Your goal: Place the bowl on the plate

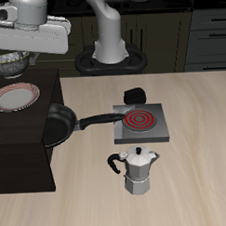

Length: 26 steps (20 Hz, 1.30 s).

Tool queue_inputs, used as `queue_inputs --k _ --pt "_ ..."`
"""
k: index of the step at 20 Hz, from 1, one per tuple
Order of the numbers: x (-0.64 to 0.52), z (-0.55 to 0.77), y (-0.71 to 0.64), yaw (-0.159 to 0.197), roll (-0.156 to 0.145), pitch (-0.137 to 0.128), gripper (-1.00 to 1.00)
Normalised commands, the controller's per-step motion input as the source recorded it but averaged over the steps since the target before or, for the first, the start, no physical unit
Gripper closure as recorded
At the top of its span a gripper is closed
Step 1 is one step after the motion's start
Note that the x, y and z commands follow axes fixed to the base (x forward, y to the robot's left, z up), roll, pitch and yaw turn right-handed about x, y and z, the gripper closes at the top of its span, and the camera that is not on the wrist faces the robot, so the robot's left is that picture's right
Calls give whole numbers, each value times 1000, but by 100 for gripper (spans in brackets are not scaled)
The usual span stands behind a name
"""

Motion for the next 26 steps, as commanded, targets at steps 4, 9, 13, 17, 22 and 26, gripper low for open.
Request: queue_inputs --k 4,9,13,17,22,26 --pt "57 -142 69 11 13 16 100" --pt "50 -226 14 -2 4 26 100" --pt "62 -145 53 12 -12 18 100" --pt "28 -43 87 7 5 5 100" --pt "25 -71 -18 2 -7 14 100" --pt "-58 -247 -244 5 -48 46 100"
